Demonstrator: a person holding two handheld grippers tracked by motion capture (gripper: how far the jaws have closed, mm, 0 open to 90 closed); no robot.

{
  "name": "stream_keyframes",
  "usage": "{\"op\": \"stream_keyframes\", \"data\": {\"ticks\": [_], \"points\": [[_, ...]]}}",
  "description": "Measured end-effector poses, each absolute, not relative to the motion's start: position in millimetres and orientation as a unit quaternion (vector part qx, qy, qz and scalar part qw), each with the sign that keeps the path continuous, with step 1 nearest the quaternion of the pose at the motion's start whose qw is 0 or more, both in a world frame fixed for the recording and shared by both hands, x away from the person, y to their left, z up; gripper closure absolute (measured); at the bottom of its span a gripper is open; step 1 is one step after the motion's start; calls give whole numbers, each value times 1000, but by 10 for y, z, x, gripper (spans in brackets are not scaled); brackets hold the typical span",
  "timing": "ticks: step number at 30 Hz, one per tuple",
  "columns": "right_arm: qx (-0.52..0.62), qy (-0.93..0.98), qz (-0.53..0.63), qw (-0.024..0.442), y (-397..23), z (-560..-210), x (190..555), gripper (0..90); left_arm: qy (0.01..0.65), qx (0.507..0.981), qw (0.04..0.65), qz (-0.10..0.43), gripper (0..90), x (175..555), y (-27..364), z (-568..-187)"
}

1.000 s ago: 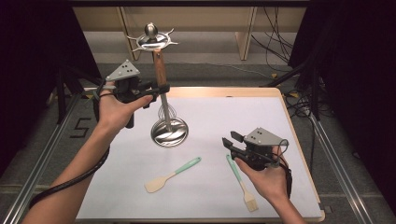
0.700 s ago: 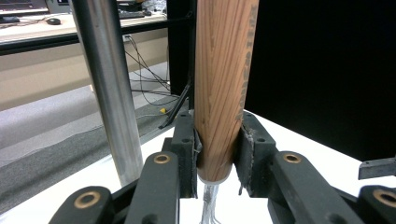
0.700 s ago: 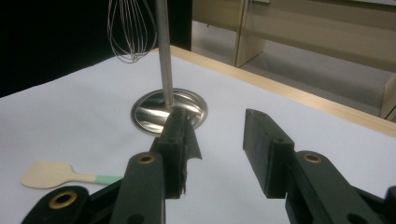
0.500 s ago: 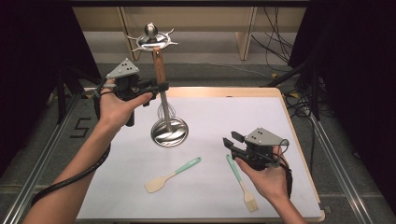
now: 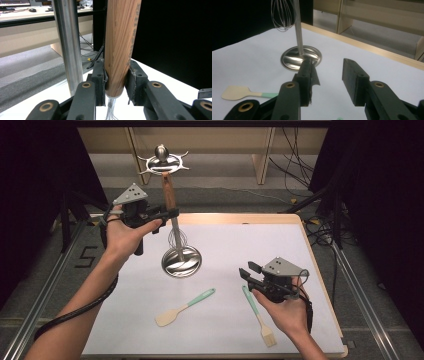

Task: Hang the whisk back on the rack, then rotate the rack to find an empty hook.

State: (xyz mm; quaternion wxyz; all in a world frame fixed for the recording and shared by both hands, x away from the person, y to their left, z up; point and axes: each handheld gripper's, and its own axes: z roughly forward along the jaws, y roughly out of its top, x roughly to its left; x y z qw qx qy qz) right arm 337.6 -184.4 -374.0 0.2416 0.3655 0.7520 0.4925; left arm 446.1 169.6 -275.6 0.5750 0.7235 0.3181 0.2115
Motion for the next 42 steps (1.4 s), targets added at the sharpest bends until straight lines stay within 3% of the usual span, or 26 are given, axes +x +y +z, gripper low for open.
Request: {"op": "stream_keyframes", "data": {"ticks": [2,5,6,8,11,17,23,42], "points": [[364,748,495,250,-1850,-3749,3390,612,317,722,578,211,700,4460,1703,-2777],[373,740,500,250,-1838,-3759,3400,610,307,715,588,220,626,4417,1740,-2784],[383,738,500,241,-1827,-3751,3390,610,298,712,592,233,552,4365,1784,-2778],[370,747,493,248,-1860,-3729,3411,610,295,707,596,240,534,4309,1844,-2765],[376,745,496,242,-1859,-3720,3414,612,290,700,602,251,553,4268,1919,-2734],[367,748,494,248,-1878,-3734,3480,619,333,658,611,288,791,4226,2137,-2659],[365,750,493,247,-1861,-3738,3497,621,353,645,610,294,873,4194,2153,-2656],[377,737,504,246,-1857,-3761,3451,628,341,591,646,341,892,4232,1994,-2215]]}}
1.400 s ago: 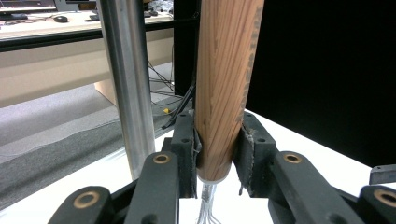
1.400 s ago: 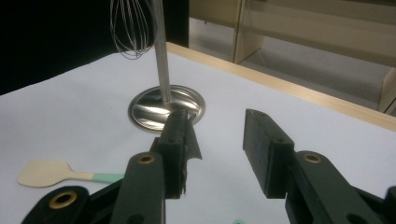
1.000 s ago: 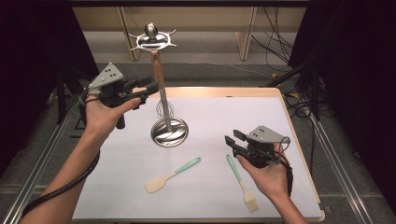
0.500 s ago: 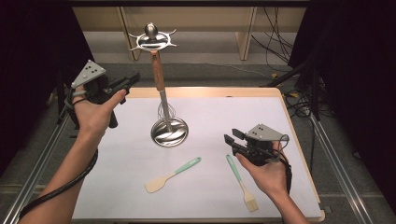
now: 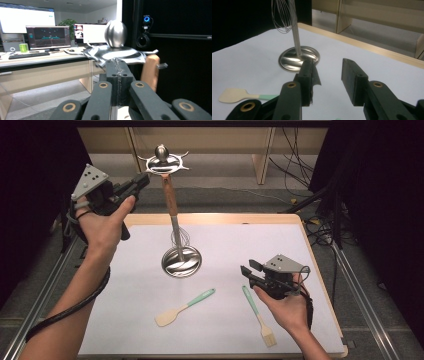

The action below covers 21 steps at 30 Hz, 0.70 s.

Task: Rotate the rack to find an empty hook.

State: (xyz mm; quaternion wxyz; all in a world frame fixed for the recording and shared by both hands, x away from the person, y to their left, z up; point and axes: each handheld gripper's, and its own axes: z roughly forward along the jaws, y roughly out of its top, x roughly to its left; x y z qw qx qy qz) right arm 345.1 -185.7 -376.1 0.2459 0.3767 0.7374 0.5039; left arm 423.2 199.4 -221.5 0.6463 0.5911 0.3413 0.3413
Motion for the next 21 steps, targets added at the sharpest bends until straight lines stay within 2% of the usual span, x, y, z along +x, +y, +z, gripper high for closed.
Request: {"op": "stream_keyframes", "data": {"ticks": [4,5,8,10,21], "points": [[370,750,494,237,-1877,-3755,3435,629,346,586,645,347,893,4262,1985,-2189],[368,743,499,253,-1876,-3764,3440,629,342,586,644,353,893,4281,1993,-2185],[377,749,493,233,-1892,-3753,3419,629,353,579,640,361,893,4349,2034,-2186],[375,749,492,238,-1900,-3751,3421,629,354,579,639,362,894,4370,2046,-2185],[375,748,493,241,-1881,-3743,3432,630,354,595,614,378,893,4567,2113,-2144]]}}
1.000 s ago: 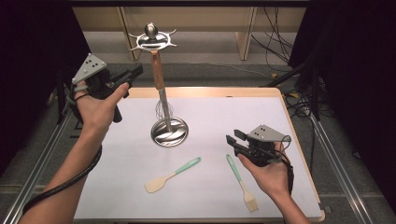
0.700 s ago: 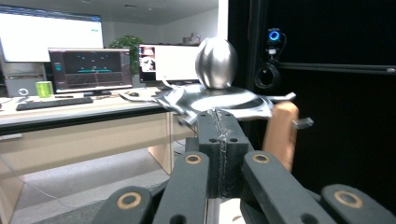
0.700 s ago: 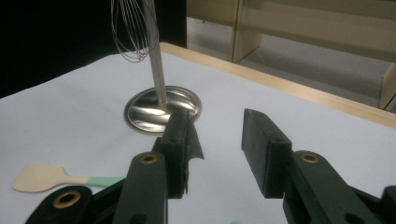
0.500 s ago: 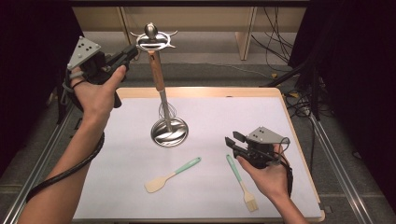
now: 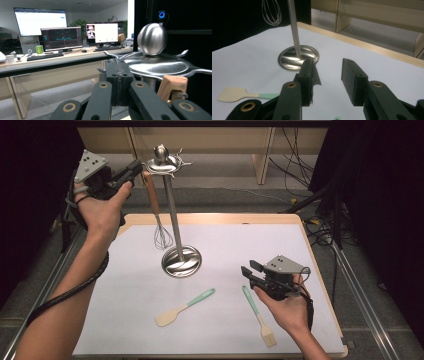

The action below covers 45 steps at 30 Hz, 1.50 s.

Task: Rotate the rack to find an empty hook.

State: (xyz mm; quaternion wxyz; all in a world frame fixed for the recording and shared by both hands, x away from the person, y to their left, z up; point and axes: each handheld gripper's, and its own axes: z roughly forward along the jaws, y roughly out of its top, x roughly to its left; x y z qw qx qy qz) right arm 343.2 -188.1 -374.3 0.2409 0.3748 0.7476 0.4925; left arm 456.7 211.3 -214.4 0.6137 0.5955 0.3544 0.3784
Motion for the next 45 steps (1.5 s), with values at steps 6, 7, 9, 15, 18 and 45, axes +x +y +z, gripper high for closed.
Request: {"op": "stream_keyframes", "data": {"ticks": [6,7,9,15,18,45], "points": [[383,743,494,240,-1876,-3746,3420,630,354,602,611,372,893,4667,2154,-2111],[378,746,491,245,-1890,-3741,3427,630,355,604,610,370,893,4677,2157,-2107],[381,744,494,237,-1889,-3743,3427,630,354,606,610,368,893,4701,2161,-2103],[379,741,499,242,-1883,-3746,3439,630,352,612,605,368,892,4734,2158,-2086],[376,748,491,241,-1908,-3732,3434,629,353,610,608,366,862,4696,2167,-2092],[381,736,497,256,-1983,-3709,3512,625,386,663,558,316,418,3841,2317,-3151]]}}
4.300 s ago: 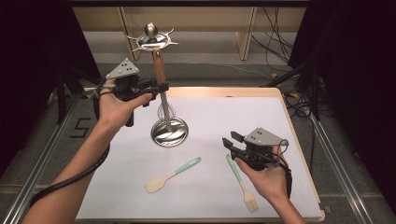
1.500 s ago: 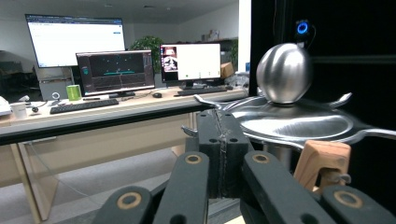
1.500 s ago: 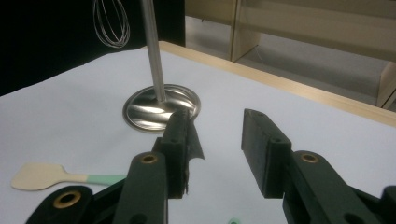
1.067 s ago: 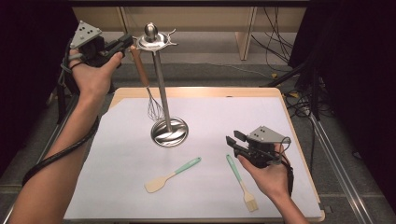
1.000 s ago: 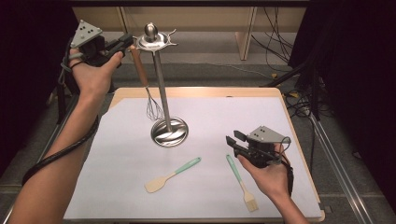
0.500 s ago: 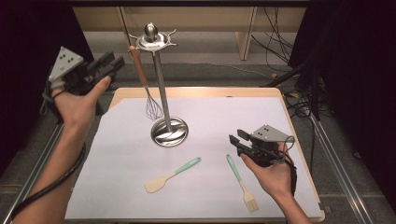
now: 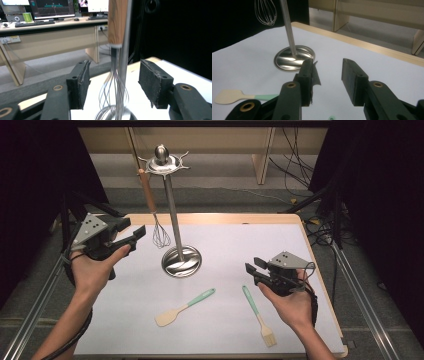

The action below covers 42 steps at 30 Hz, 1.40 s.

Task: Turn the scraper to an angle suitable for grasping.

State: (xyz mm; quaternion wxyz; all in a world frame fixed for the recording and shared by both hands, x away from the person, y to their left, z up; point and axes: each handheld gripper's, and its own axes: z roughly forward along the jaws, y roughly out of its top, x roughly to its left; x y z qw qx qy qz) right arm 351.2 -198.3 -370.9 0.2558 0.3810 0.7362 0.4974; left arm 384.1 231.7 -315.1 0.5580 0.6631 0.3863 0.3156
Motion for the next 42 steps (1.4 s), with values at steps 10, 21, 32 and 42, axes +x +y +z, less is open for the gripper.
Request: {"op": "stream_keyframes", "data": {"ticks": [10,21,32,42], "points": [[394,737,489,250,-2004,-3692,3424,625,345,763,475,271,485,3853,2090,-3313],[393,745,479,248,-2042,-3675,3391,625,296,869,347,191,563,3848,1705,-3601],[400,739,481,249,-2062,-3706,3413,622,290,911,275,104,590,3901,1343,-3999],[408,733,486,245,-2033,-3729,3397,620,281,940,185,58,636,3903,1107,-4104]]}}
